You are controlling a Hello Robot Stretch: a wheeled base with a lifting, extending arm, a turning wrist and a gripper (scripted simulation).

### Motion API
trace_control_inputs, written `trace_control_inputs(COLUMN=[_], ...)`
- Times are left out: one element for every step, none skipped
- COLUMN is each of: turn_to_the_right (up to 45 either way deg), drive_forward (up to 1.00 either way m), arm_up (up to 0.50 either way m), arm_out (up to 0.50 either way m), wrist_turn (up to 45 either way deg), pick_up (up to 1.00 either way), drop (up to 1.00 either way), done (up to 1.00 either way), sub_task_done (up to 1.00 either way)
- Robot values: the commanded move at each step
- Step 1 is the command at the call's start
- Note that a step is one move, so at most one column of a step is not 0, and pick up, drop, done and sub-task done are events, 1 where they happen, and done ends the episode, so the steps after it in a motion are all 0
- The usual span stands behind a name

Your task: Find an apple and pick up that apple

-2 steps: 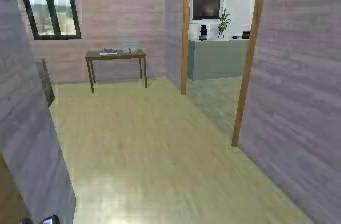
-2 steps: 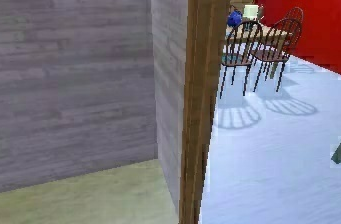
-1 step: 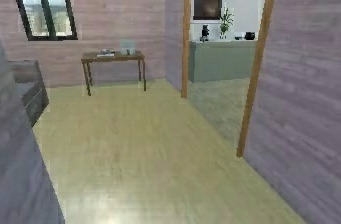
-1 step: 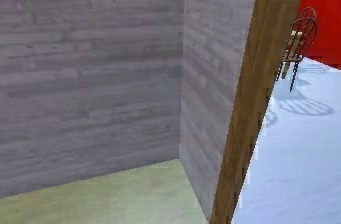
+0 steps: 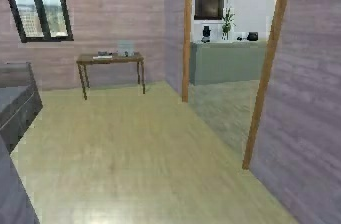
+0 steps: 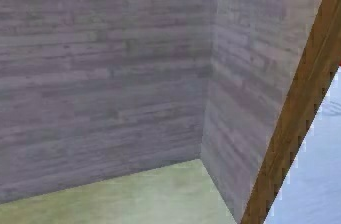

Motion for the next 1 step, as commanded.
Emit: trace_control_inputs(turn_to_the_right=[45.0], drive_forward=[0.00], arm_up=[0.00], arm_out=[0.00], wrist_turn=[0.0], pick_up=[0.00], drop=[0.00], done=[0.00], sub_task_done=[0.00])
